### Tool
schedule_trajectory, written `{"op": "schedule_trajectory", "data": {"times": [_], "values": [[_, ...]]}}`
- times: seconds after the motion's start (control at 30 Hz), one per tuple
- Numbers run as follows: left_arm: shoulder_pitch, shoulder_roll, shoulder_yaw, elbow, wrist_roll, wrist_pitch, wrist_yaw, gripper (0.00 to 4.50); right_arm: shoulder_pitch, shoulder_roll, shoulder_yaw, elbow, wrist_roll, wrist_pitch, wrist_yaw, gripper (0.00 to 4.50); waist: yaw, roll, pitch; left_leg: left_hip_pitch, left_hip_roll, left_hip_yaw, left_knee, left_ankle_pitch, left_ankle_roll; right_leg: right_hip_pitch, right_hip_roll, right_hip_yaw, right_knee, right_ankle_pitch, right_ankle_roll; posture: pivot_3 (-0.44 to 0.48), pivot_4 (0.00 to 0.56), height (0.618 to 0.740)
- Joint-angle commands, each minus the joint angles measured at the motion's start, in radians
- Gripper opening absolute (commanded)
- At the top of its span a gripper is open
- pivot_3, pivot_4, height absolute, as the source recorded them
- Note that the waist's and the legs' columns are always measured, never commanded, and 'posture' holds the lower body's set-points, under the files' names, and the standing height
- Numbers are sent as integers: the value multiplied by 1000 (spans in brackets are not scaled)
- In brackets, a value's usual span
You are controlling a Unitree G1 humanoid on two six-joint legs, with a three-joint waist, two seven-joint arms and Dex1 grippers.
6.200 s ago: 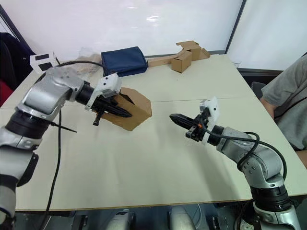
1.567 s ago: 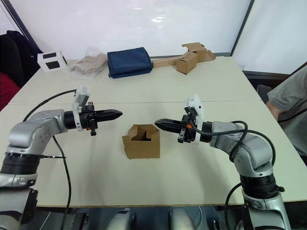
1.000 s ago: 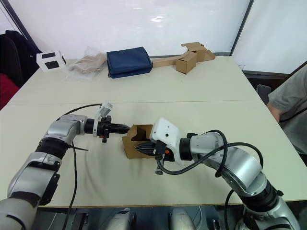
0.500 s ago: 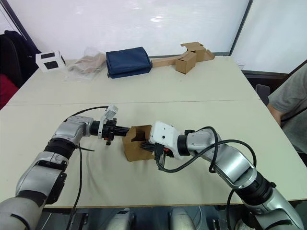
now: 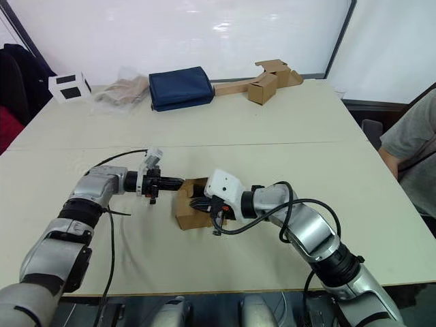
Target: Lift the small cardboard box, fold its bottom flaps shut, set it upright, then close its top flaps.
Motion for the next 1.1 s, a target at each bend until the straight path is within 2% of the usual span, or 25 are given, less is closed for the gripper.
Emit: {"op": "schedule_trajectory", "data": {"times": [0.03,0.17,0.27,0.4,0.6,0.83,0.97,1.1], "values": [[53,87,80,-219,-75,105,-2,45,-3,8,-28,-4,2,-21,8,0,-7,0,0,0,0,0,0,0,0,0,0,0,0,0,0,0,150,740],[184,175,149,-541,-234,322,-9,45,-2,19,-31,16,-6,-41,11,0,-9,0,0,0,0,0,-1,0,0,0,0,0,0,0,0,0,150,740],[264,203,160,-694,-297,408,26,45,3,32,-28,30,-11,-56,10,0,-6,0,0,0,0,0,0,0,0,1,-1,0,0,0,0,0,150,740],[334,192,151,-838,-362,481,96,45,13,50,-12,54,-31,-83,11,0,-5,0,0,0,0,0,0,0,0,1,-1,0,0,0,0,0,150,740],[351,141,95,-856,-354,471,175,45,5,69,-19,70,-45,-101,9,0,-6,0,0,1,0,0,0,0,0,1,0,0,0,0,0,0,150,740],[376,130,16,-784,-305,389,164,45,-2,65,-54,32,-29,-82,9,0,-6,0,0,1,0,0,0,0,0,1,0,0,0,0,0,0,150,740],[371,132,6,-760,-303,371,159,45,-31,113,-233,-39,188,25,-3,0,-5,0,0,0,0,0,0,0,0,1,0,0,0,0,0,0,150,740],[365,128,2,-752,-307,365,158,45,-108,133,-336,0,259,79,-54,0,-6,0,0,1,0,0,0,0,0,1,0,0,0,0,0,0,150,740]]}}
